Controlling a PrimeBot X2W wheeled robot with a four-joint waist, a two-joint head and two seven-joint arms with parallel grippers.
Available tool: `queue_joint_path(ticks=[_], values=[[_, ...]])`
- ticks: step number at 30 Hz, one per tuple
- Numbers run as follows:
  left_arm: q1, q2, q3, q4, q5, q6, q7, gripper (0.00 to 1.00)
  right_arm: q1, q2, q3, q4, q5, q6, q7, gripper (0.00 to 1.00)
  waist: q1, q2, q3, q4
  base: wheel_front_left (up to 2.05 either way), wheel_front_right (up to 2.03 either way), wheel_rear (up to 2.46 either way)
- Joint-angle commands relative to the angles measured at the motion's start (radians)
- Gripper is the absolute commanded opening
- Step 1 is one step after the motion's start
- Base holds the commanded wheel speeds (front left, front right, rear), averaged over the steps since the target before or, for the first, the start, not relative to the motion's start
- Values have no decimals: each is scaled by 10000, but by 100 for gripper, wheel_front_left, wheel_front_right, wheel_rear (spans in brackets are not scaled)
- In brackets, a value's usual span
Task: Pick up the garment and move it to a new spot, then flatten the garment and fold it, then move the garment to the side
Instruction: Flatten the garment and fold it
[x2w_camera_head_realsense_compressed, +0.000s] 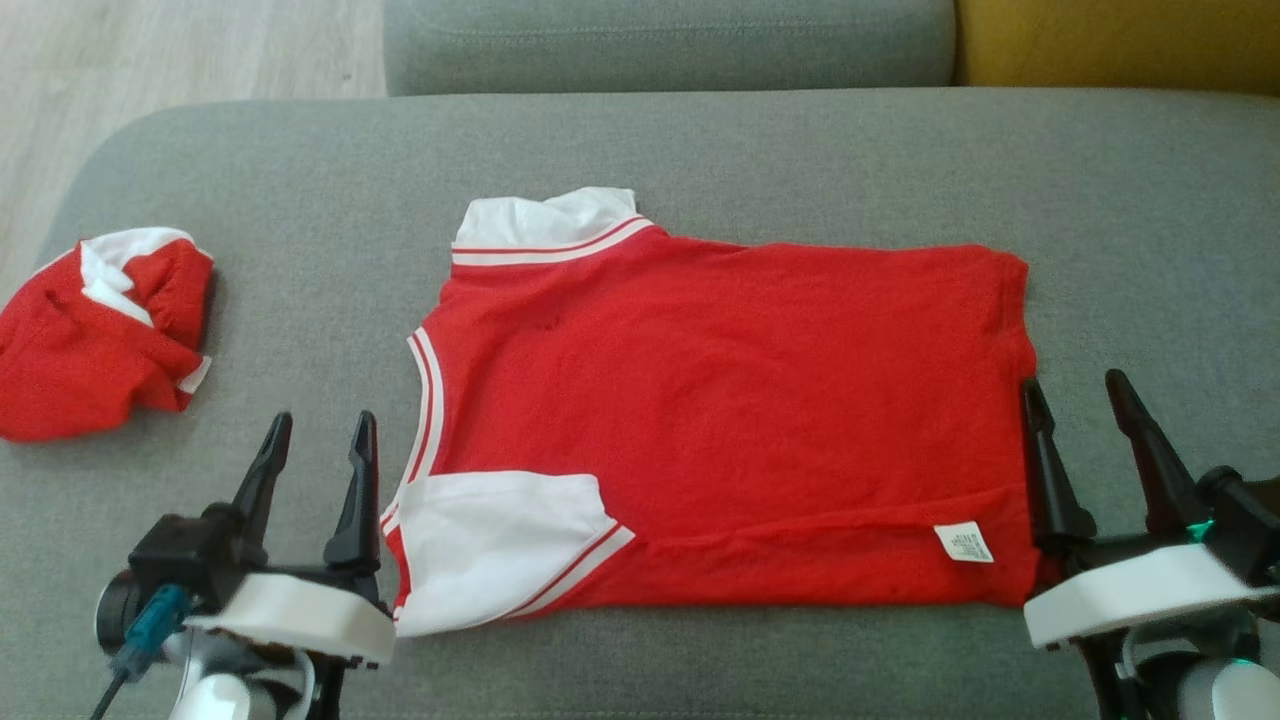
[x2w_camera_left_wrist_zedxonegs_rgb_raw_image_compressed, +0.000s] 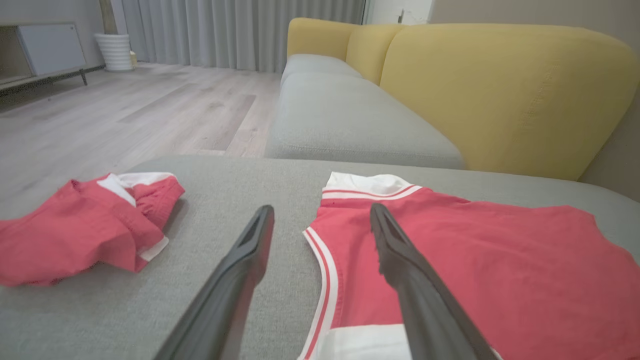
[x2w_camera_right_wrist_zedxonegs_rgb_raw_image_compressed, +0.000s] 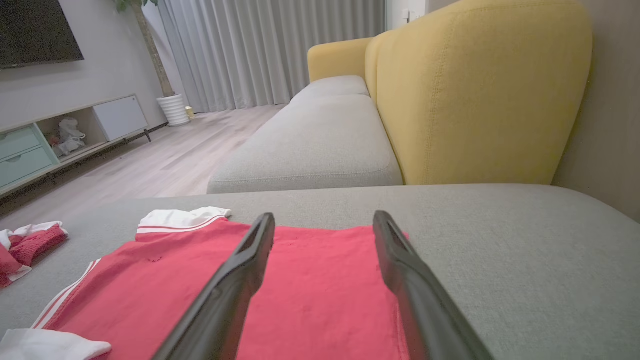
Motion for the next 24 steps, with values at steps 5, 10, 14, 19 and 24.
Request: queue_joint_path(ticks=[5, 10, 14, 19, 24], values=[[-530, 324, 209, -565, 353, 166, 30, 100, -246, -104, 400, -605, -44, 73, -265, 100, 0, 0, -180, 16, 0, 0, 0], [-412, 346, 150, -623, 385, 274, 166, 100, -111, -104, 406, -559, -48, 73, -346, 100, 0, 0, -287, -36, 0, 0, 0], [-352, 336, 109, -617, 364, 322, 213, 100, -73, -104, 350, -490, -25, 73, -381, 100, 0, 0, -336, -54, 0, 0, 0], [-402, 341, 56, -581, 331, 328, 260, 100, -49, -104, 307, -446, -13, 73, -394, 100, 0, 0, -306, -63, 0, 0, 0], [-831, 307, -72, -409, 191, 111, 320, 100, -93, -104, 258, -450, 67, 73, -414, 100, 0, 0, -87, -35, 0, 0, 0]])
